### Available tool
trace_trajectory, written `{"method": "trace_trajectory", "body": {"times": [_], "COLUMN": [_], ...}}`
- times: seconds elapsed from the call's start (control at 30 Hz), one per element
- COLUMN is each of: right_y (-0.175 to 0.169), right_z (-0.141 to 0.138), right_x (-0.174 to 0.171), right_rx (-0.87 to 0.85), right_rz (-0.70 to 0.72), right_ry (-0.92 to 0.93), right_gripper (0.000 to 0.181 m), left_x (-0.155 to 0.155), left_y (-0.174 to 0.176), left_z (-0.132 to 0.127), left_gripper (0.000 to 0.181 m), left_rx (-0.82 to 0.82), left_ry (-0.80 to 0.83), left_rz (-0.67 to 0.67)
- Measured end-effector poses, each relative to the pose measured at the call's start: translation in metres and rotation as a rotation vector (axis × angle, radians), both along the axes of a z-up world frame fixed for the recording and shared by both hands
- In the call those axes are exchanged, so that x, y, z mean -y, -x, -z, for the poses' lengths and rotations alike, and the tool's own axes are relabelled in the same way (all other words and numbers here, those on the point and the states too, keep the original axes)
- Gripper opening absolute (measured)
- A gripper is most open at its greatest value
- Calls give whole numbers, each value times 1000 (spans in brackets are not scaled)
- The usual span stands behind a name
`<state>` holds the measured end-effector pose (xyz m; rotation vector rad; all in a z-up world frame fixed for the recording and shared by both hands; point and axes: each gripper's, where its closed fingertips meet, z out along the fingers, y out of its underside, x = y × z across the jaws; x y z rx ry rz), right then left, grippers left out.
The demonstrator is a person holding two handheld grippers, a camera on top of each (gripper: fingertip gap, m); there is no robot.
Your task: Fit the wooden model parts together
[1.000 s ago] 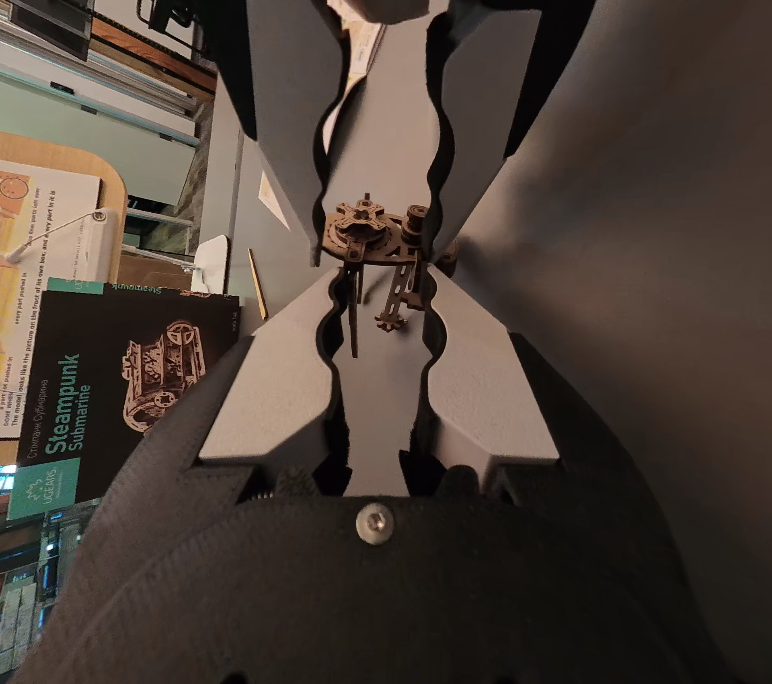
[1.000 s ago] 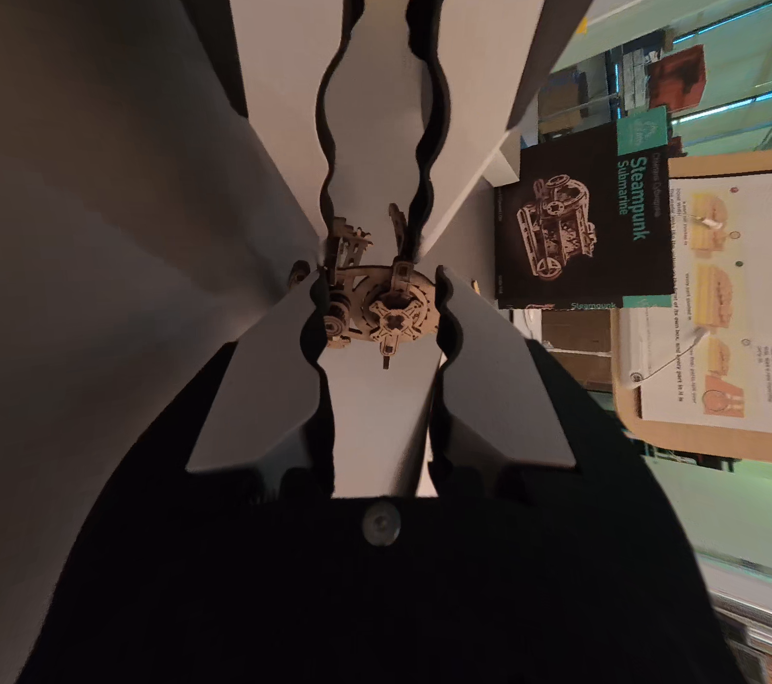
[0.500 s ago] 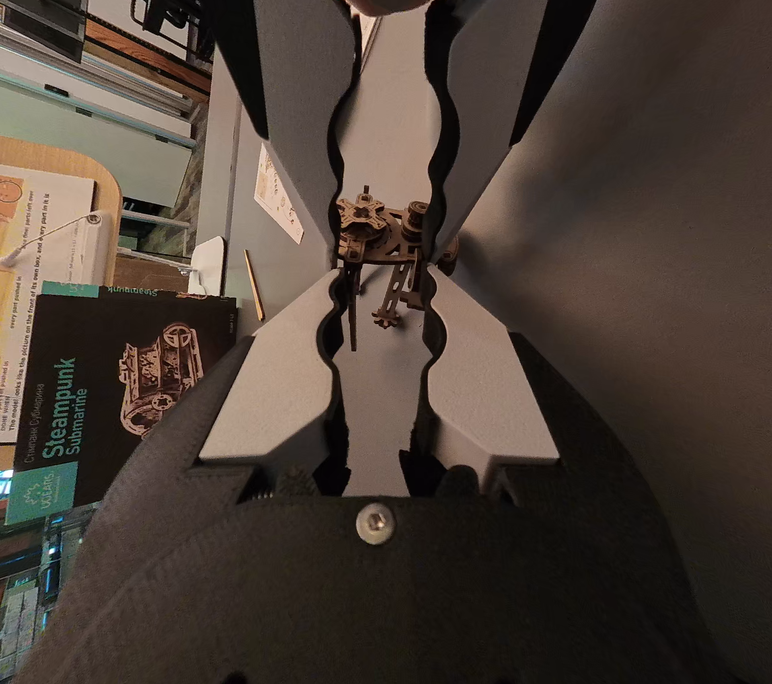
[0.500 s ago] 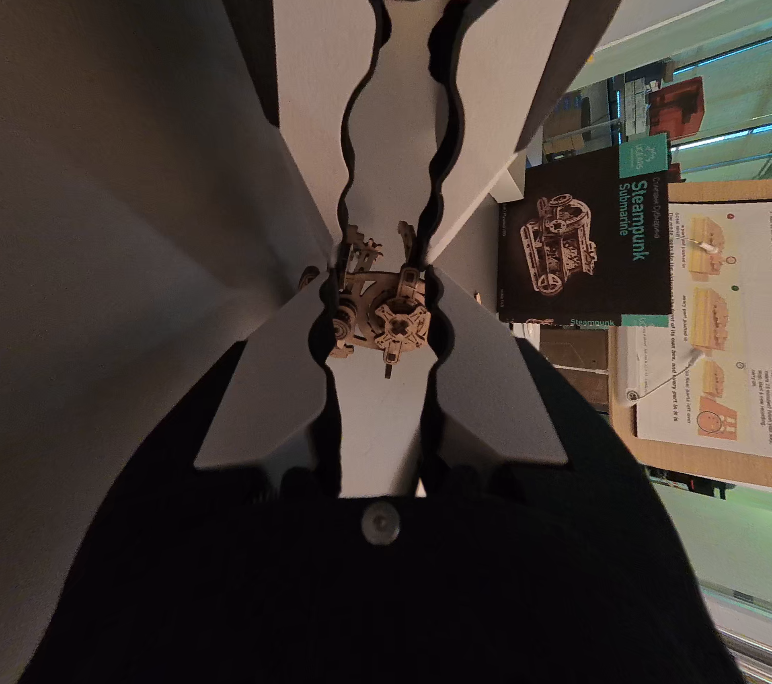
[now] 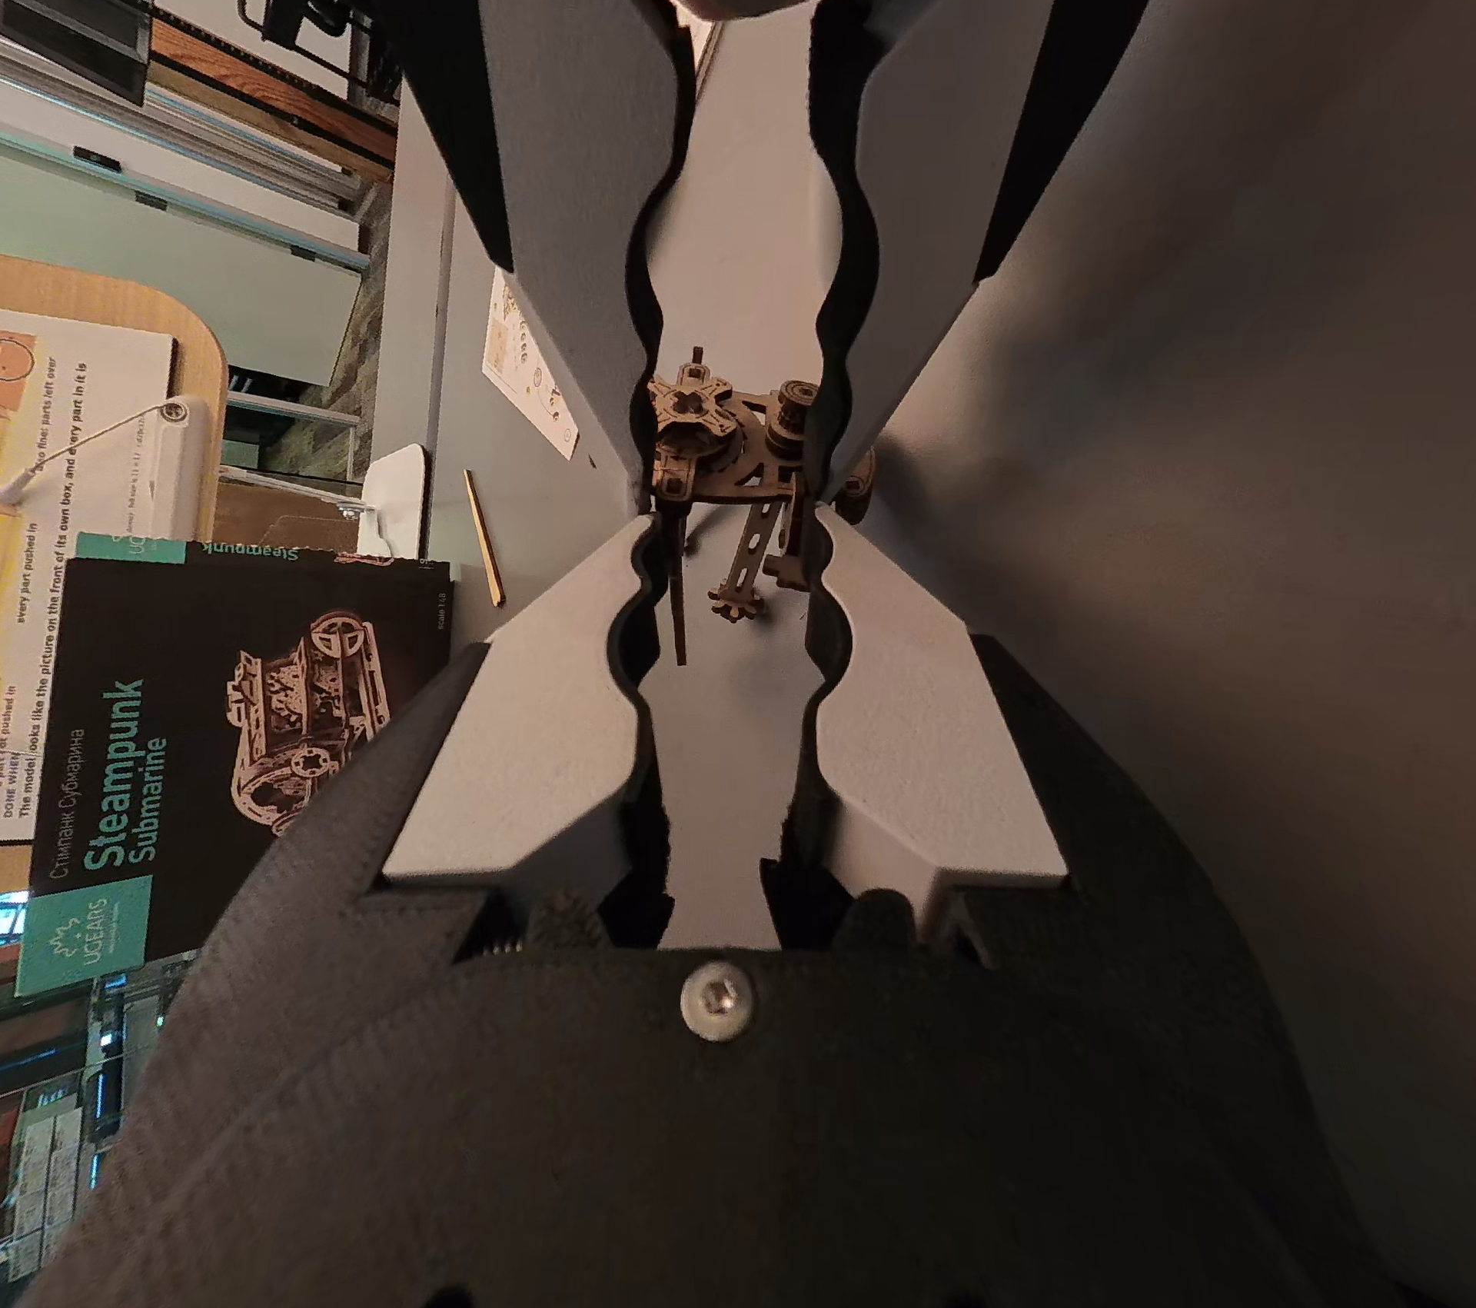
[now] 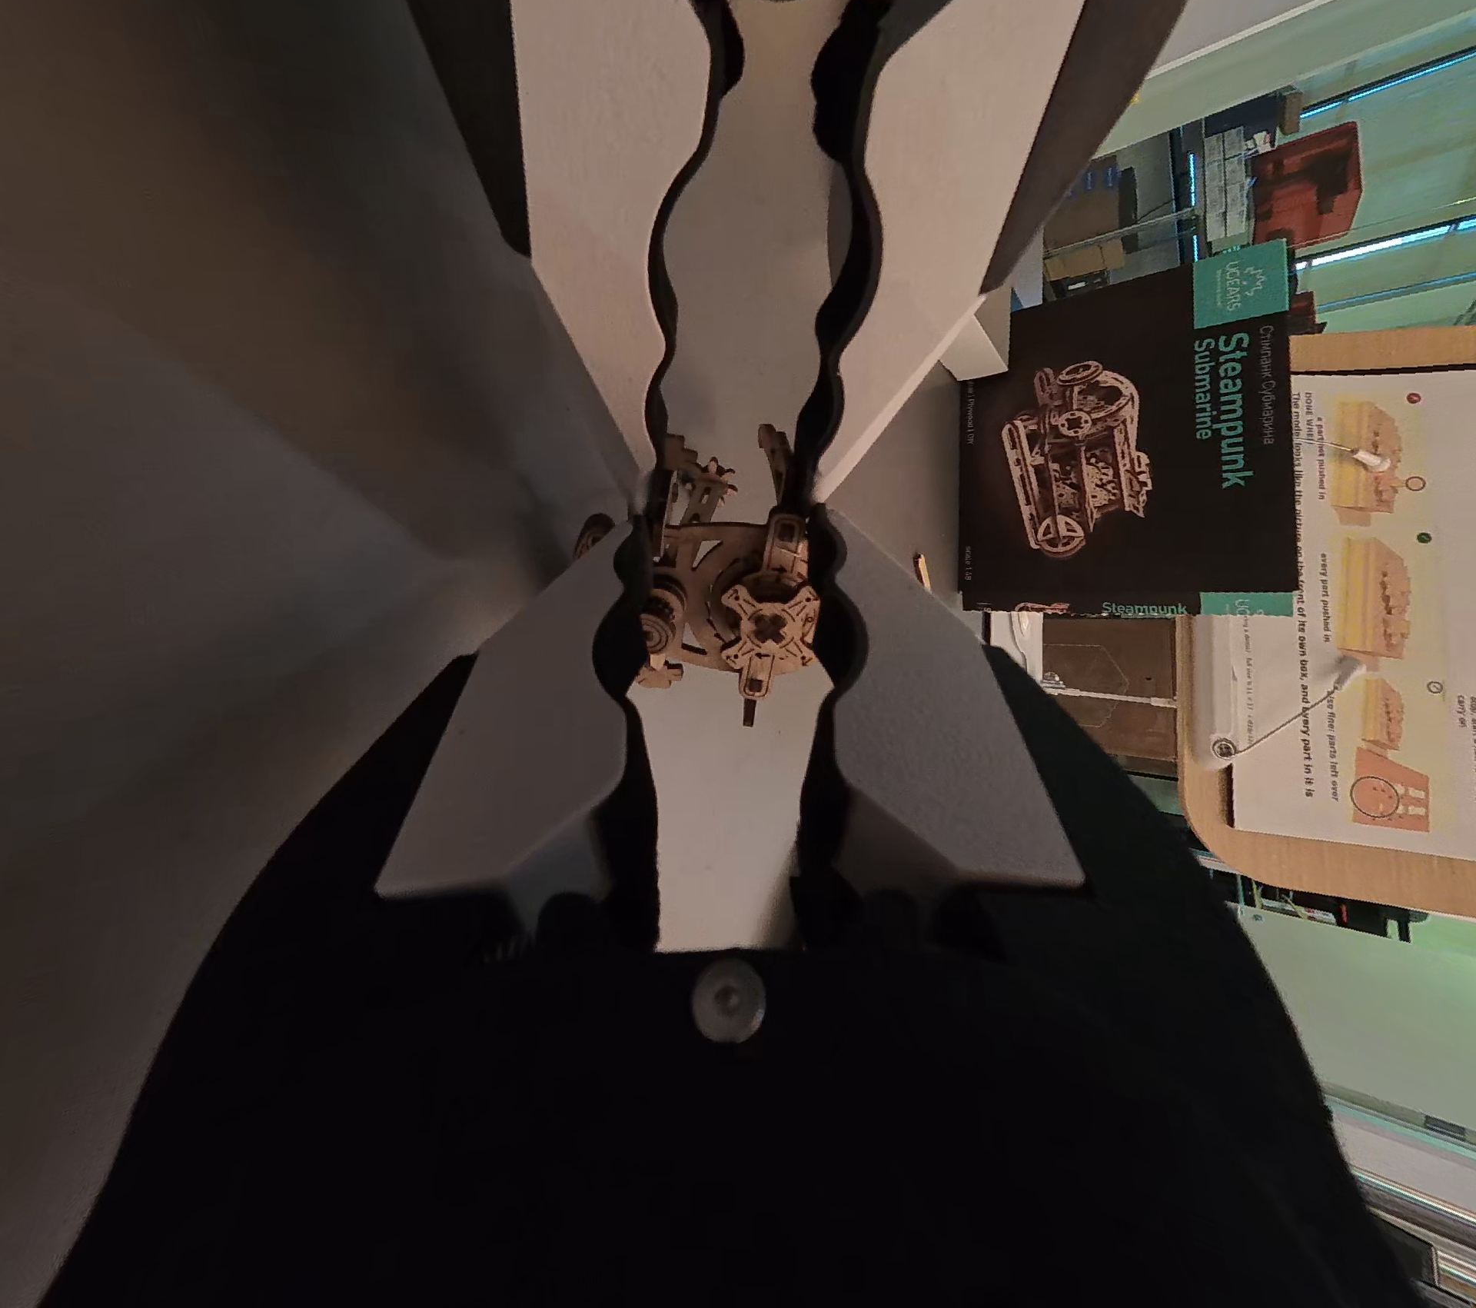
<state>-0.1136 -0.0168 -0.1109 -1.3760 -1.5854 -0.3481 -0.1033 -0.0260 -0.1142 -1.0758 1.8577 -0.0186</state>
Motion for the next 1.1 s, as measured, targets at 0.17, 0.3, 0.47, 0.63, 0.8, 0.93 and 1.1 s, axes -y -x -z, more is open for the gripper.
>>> {"method": "trace_trajectory", "body": {"times": [0.17,0.3,0.47,0.63,0.8,0.93,1.1], "right_y": [-1,-1,-2,-11,-12,-11,-12], "right_z": [-5,-9,-10,-17,-14,-7,-6], "right_x": [-3,-3,-3,-10,-11,-8,-7], "right_rx": [-31,-72,-101,-167,-238,-263,-264], "right_rz": [-11,-18,-29,6,16,-5,-1], "right_ry": [-14,-10,-8,-4,94,167,186], "right_gripper": [42,42,44,60,69,66,58], "left_x": [-3,-3,-3,-5,0,3,3], "left_y": [0,0,-1,1,0,-1,-2], "left_z": [-4,-8,-9,-11,-10,-9,-9], "left_gripper": [32,33,34,33,33,33,33], "left_rx": [31,59,73,93,88,78,84], "left_ry": [32,49,21,49,49,28,15], "left_rz": [-11,-10,0,-6,30,53,60]}}
